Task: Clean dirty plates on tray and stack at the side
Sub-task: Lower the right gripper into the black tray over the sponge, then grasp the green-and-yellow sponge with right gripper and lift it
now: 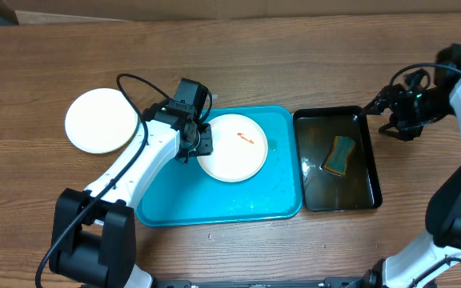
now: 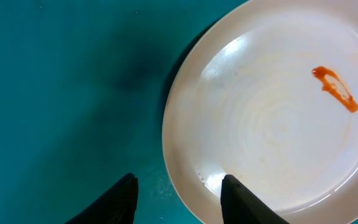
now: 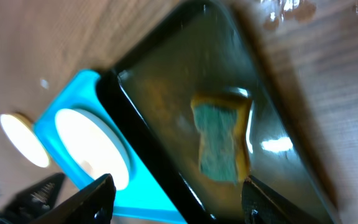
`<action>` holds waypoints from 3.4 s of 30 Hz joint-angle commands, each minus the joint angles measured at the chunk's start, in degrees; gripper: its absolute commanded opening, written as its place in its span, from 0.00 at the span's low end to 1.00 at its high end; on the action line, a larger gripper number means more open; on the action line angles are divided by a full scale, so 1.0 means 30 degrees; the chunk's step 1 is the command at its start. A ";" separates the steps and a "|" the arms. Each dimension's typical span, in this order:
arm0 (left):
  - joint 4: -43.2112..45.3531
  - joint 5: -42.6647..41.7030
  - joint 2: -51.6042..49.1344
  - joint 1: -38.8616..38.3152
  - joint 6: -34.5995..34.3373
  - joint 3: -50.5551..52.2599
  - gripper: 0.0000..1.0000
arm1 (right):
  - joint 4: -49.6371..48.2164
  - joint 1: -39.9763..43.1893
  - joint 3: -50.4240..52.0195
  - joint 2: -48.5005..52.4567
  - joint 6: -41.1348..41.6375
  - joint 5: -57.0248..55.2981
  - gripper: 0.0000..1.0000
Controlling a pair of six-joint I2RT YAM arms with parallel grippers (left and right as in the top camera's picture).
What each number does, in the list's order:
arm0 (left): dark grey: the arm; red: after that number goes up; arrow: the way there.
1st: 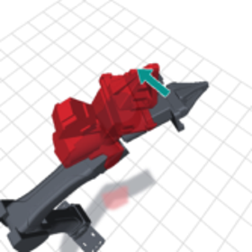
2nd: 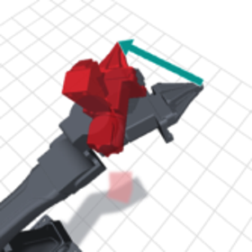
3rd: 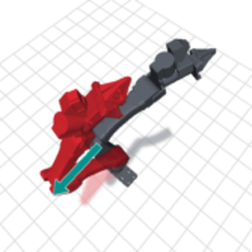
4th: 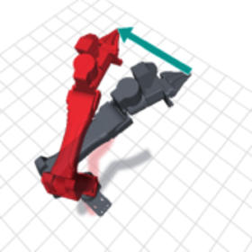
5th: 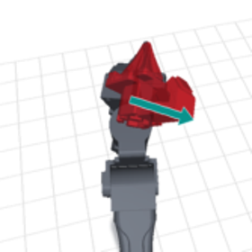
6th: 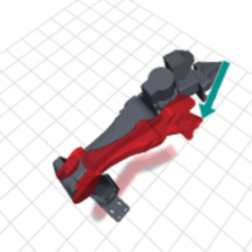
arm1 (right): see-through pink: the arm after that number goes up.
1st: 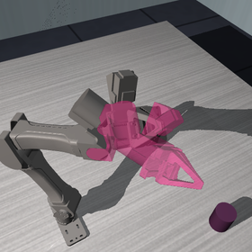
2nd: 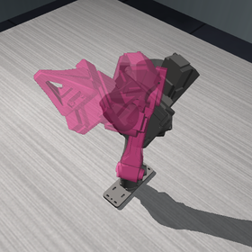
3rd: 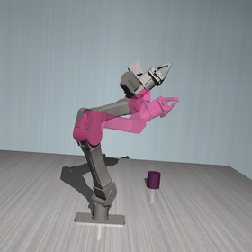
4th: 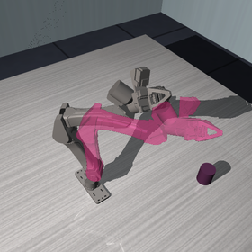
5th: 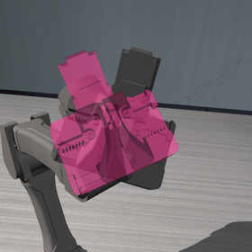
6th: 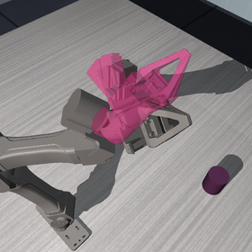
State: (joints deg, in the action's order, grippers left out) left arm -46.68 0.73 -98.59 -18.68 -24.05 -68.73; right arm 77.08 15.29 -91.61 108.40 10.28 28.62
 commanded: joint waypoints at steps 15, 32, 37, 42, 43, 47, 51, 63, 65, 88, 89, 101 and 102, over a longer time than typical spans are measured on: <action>-0.0605 0.0255 -0.0138 -0.0036 -0.0131 -0.0248 0.47 | -0.3198 -0.7220 0.6098 -0.0969 0.4656 -1.0222 0.71; -0.0860 0.0255 -0.0138 -0.0036 -0.0131 -0.0248 0.55 | -0.3096 -0.7293 0.5523 -0.0976 0.1974 -0.7832 0.55; -0.0947 0.0255 -0.0138 -0.0036 -0.0138 -0.0255 0.56 | -0.3614 -0.7293 0.5085 -0.0954 0.2018 -1.0979 0.79; -0.0940 0.0255 -0.0138 -0.0036 -0.0131 -0.0255 0.56 | -0.4874 -0.7293 0.5887 -0.0954 0.2084 -1.0958 0.79; -0.0933 0.0255 -0.0138 -0.0036 -0.0138 -0.0248 0.56 | -0.5311 -0.7293 0.6164 -0.0954 0.2084 -1.0950 0.79; -0.0933 0.0262 -0.0138 -0.0036 -0.0131 -0.0248 0.56 | -0.7002 -0.7293 0.7176 -0.0954 0.2069 -1.0499 0.74; -0.0933 0.0262 -0.0138 -0.0036 -0.0131 -0.0255 0.57 | -0.7482 -0.7293 0.7395 -0.0954 0.2069 -0.9930 0.27; -0.0947 0.1719 -0.0146 -0.0036 -0.0138 -0.0248 0.56 | -0.6054 -0.7220 0.4597 -0.0954 0.2062 -0.9442 0.58; -0.0911 0.1807 -0.0175 -0.0036 -0.0153 -0.0248 0.55 | -0.5566 -0.7220 0.3796 -0.0962 0.2062 -0.9449 0.58; 0.1399 0.0962 -0.2922 0.0095 0.0874 -0.0627 0.04 | -0.4481 -0.7198 0.3009 -0.0954 0.1413 -0.9741 0.66; 0.1435 0.0962 -0.2922 0.0146 0.1472 -0.0765 0.04 | -0.4481 -0.7198 0.3009 -0.0954 0.1421 -0.9741 0.66; -0.1661 -0.1464 -0.2936 0.0452 -0.0204 -0.2113 0.34 | -0.4291 -0.7198 0.3016 -0.0954 0.1421 -0.9741 0.75; -0.1916 -0.1778 -0.2936 0.0452 -0.0678 -0.2047 0.31 | -0.4291 -0.7198 0.3009 -0.0954 0.1413 -0.9741 0.75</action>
State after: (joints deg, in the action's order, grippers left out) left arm -50.68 1.04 -106.78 -17.47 -20.73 -74.15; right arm 64.18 -6.46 -81.60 106.76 14.76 -0.27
